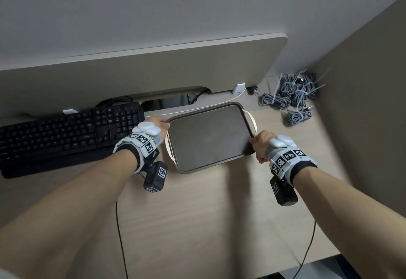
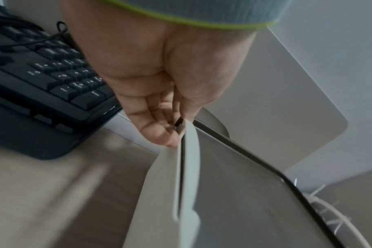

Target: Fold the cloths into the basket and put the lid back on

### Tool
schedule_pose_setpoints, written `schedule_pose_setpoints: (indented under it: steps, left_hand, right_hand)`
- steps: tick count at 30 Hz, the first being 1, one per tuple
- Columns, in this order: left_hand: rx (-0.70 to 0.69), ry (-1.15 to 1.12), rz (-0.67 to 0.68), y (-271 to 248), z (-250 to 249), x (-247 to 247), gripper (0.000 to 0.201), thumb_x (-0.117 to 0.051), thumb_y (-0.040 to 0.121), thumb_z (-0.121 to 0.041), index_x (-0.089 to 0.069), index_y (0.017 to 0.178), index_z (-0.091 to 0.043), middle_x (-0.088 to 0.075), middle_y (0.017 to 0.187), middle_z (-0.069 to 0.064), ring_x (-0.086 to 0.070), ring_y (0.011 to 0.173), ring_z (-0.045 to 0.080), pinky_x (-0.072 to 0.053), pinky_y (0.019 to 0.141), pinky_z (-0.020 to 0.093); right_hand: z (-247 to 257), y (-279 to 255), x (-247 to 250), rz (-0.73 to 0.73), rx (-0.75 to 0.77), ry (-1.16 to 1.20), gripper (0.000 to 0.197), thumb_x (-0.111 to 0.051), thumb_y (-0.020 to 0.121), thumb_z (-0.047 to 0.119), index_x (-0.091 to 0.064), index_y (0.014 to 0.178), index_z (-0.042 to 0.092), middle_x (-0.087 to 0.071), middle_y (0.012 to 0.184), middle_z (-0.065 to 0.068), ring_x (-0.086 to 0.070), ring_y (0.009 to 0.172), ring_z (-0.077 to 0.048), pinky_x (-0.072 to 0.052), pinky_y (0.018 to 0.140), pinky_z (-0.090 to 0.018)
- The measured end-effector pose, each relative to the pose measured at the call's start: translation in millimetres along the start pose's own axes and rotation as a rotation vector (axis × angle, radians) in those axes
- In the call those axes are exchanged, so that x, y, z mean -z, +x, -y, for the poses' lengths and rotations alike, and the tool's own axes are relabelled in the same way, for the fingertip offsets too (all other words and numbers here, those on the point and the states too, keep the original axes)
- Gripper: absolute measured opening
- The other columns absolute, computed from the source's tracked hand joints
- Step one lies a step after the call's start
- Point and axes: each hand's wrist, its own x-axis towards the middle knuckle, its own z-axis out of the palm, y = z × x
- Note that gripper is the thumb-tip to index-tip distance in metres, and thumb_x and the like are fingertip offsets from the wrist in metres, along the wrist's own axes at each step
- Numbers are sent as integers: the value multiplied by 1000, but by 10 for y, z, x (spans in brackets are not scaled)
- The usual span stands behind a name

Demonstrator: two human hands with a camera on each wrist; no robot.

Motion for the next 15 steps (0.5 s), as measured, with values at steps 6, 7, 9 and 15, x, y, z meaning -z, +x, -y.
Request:
schedule_pose_setpoints:
  steps: [6, 7, 9, 15]
  left_hand:
    - [3, -9, -34, -118, -20, -119, 45, -56, 85, -34, -58, 119, -5, -68, 108, 19, -64, 91, 32, -49, 88, 34]
    - [-9, 20, -32, -89, 66, -163, 53, -54, 78, -44, -58, 120, -12, -69, 108, 15, -66, 93, 33, -52, 90, 38]
    - [10, 36, -12, -47, 192, -180, 50, -50, 71, -49, -59, 111, -19, -71, 101, 12, -69, 85, 33, -57, 83, 46]
    - [4, 223, 54, 172, 518, -181, 48, -42, 64, -71, -58, 90, -34, -71, 78, 1, -68, 66, 23, -59, 70, 37]
  right_hand:
    - [-92, 4, -27, 66, 2, 13, 50, -41, 94, 35, -72, 73, 3, -73, 58, -7, -75, 64, -28, -61, 80, -42]
    - [-103, -7, -22, 58, 4, 13, 52, -42, 92, 37, -74, 70, 3, -73, 58, -7, -75, 64, -27, -61, 81, -42]
    - [-81, -102, 27, 30, 19, -1, 52, -44, 88, 38, -74, 65, 4, -72, 55, -7, -74, 60, -25, -61, 80, -41]
    - [174, -485, 306, -128, 228, -172, 45, -42, 76, 54, -63, 82, 14, -72, 61, -7, -71, 59, -26, -61, 71, -43]
